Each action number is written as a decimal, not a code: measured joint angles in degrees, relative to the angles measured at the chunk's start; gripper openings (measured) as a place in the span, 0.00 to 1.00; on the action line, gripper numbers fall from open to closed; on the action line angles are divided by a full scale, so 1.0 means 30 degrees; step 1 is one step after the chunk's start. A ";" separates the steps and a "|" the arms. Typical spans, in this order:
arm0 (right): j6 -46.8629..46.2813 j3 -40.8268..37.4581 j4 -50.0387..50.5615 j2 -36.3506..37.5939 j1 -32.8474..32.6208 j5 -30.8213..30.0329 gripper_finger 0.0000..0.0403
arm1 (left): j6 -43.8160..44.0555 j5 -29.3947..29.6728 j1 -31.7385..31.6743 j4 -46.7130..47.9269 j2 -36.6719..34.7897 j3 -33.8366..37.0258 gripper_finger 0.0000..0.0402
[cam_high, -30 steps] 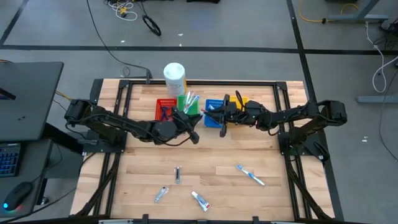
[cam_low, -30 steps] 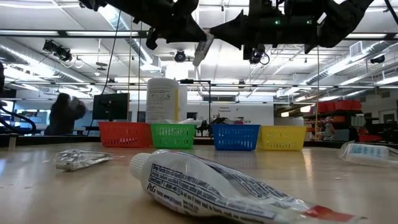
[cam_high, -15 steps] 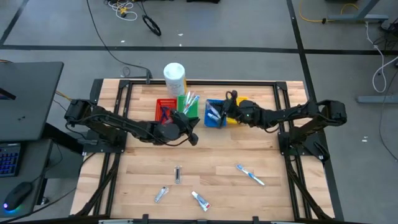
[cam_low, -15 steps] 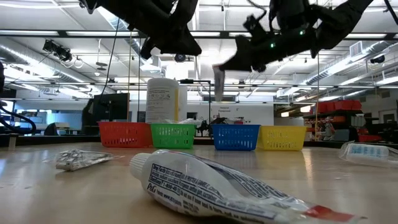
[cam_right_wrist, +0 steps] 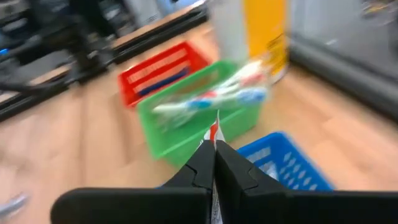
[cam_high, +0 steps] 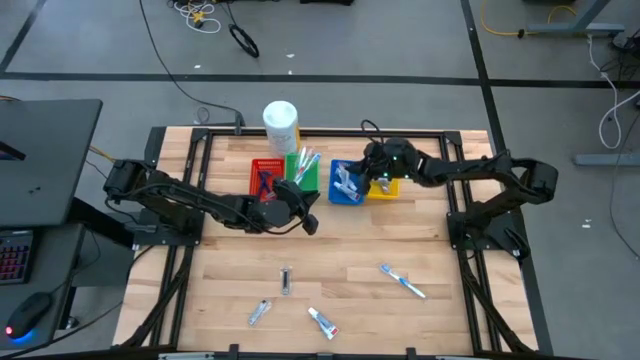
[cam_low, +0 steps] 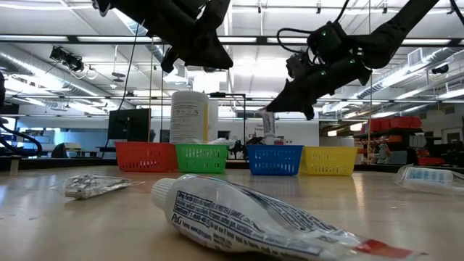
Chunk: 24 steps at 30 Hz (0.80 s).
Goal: Pick & Place Travel size toiletries
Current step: Put the white toothpaste into the blue bin
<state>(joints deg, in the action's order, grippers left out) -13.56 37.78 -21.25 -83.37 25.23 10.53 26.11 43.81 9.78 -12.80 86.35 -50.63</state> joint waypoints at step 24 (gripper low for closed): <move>0.1363 0.0000 0.2350 0.0000 0.0797 0.2047 0.04 | -0.0583 -0.0354 -0.0002 0.0029 0.0000 0.0000 0.11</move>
<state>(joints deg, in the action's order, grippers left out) -9.47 37.78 -14.20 -83.37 27.62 16.67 24.36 42.75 9.78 -12.71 86.35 -50.63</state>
